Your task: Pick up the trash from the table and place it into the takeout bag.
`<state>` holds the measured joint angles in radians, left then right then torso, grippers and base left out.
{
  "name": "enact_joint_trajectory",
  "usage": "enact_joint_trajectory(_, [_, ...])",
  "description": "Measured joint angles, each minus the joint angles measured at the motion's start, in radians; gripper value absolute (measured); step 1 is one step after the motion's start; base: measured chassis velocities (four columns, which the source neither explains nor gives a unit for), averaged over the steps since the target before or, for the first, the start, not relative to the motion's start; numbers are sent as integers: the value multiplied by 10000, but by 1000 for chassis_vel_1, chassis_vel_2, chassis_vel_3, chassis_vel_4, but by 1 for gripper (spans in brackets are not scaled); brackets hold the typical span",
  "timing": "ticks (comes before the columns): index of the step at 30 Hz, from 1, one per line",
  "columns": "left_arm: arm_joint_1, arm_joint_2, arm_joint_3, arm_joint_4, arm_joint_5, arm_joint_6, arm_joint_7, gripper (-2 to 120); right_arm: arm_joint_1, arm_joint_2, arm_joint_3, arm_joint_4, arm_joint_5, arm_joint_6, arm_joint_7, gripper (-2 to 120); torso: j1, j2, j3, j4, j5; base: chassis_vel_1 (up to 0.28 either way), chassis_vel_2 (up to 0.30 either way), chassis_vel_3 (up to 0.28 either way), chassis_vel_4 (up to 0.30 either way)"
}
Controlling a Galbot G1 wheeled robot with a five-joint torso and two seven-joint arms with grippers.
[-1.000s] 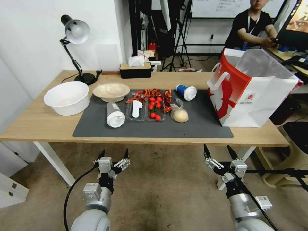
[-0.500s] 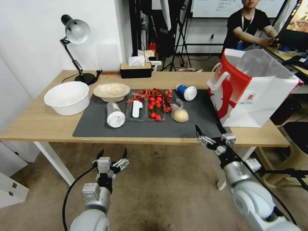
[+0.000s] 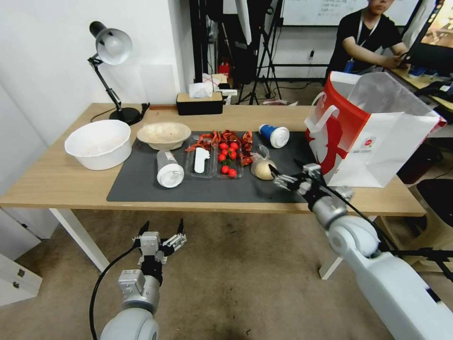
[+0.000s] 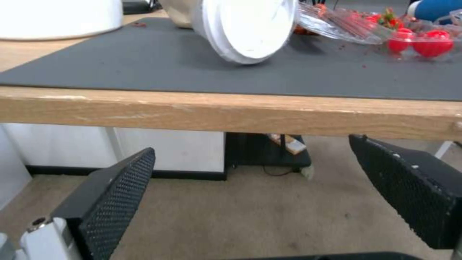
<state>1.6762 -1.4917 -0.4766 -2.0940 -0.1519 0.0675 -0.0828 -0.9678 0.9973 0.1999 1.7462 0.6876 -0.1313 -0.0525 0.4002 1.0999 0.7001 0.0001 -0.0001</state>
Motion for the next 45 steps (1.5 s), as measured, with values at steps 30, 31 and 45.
enact_joint_trajectory(30, [-28, -40, 2, 219, 29, -246, 112, 100, 772, 404, -587, -1139, -835, -1370, 2, 71, -1, 2, -1, -2, 2, 0, 0, 0, 0])
enact_joint_trajectory(31, [-34, -31, -9, 219, 23, -251, 110, 100, 755, 423, -567, -1152, -840, -1357, 2, 67, -2, 2, -1, -2, 1, 0, 0, 0, 0])
enact_joint_trajectory(45, [-13, -34, 11, 246, 28, -298, 88, 100, 603, 375, -417, -1057, -956, -1084, 21, 17, -2, 2, -1, -1, 2, 0, 0, 0, 0])
